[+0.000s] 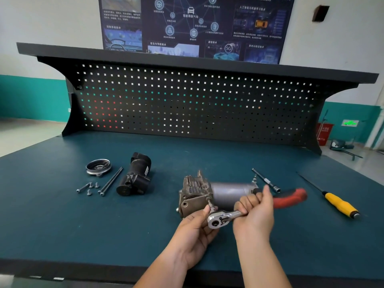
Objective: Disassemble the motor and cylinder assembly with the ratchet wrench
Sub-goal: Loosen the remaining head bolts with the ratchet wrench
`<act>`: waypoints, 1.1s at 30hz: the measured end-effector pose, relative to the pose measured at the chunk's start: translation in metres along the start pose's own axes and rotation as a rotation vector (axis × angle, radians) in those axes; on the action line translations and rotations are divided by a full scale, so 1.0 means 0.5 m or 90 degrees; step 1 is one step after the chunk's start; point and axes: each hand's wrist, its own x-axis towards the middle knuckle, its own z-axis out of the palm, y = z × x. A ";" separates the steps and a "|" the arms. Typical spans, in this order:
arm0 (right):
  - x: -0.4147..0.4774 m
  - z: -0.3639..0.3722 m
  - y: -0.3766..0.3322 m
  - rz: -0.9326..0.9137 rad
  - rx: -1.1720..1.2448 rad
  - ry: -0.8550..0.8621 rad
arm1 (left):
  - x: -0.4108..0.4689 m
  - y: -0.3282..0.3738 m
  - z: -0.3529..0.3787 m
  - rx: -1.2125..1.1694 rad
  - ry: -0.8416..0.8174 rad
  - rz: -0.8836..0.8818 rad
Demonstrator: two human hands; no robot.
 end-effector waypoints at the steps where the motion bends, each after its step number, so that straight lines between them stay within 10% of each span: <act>1: 0.000 -0.008 0.002 0.007 0.025 0.015 | -0.001 0.000 0.001 0.000 0.003 0.000; 12: 0.006 0.055 -0.006 -0.044 -0.187 -0.142 | 0.008 0.000 -0.004 0.016 -0.014 -0.007; 25: -0.049 0.128 0.061 -0.231 -0.780 -0.498 | 0.005 0.001 -0.007 0.030 -0.019 -0.019; 33: -0.026 0.091 0.026 -0.122 -0.488 -0.331 | 0.007 -0.001 -0.006 0.011 -0.031 -0.004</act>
